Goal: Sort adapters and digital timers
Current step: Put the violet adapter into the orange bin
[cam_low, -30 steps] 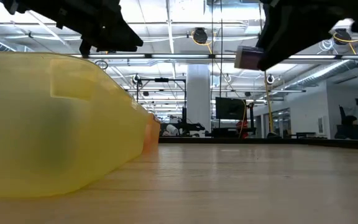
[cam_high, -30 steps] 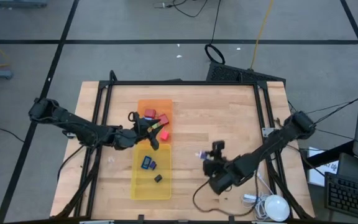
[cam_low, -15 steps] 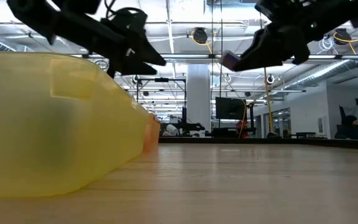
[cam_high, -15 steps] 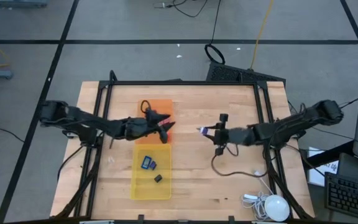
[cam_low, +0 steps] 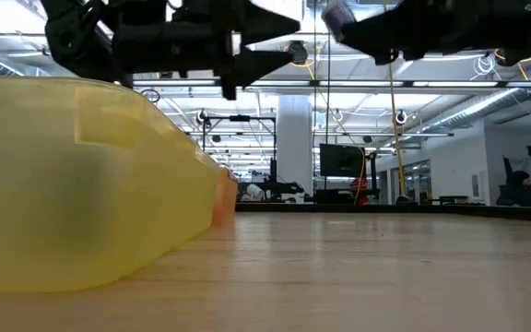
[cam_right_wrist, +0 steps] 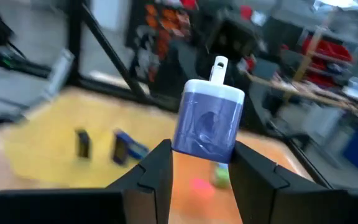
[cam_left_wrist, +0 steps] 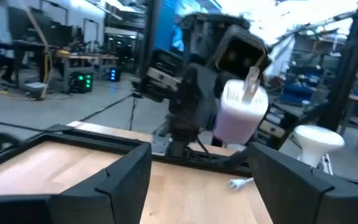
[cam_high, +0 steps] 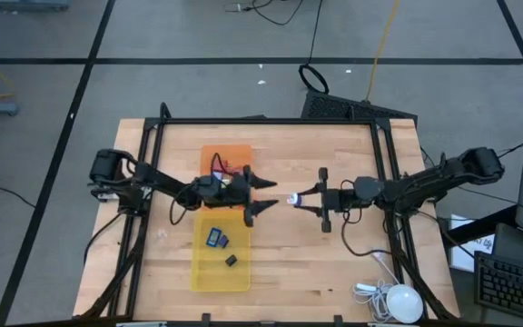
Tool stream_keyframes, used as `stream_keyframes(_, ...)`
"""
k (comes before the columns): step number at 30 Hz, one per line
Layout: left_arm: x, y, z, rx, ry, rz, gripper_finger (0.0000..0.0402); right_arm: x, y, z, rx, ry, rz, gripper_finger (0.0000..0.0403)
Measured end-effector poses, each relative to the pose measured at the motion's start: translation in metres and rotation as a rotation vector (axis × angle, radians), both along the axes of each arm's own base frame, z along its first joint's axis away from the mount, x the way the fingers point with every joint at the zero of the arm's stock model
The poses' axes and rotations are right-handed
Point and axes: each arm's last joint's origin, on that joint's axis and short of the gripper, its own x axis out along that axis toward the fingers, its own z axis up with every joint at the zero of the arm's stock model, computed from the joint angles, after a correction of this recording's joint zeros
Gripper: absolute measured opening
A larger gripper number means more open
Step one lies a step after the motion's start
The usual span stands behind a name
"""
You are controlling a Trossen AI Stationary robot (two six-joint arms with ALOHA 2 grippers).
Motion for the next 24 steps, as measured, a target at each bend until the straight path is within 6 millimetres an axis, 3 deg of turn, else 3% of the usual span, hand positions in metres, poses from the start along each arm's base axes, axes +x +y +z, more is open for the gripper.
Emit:
stream_keyframes(7, 0.029, -0.023, 0.008, 0.124, 0.0, -0.04, 0.0244, 0.004, 0.008, -0.003, 0.006, -0.022, 0.033, 0.0117)
stream_keyframes(12, 0.037, -0.036, 0.011, 0.157, 0.036, -0.067, 0.0243, 0.004, 0.009, -0.003, 0.014, -0.021, 0.042, 0.0117)
stream_keyframes(24, 0.049, -0.037, 0.026, 0.118, 0.053, -0.064, 0.0241, 0.004, 0.009, -0.004, 0.042, -0.009, 0.04, 0.0117)
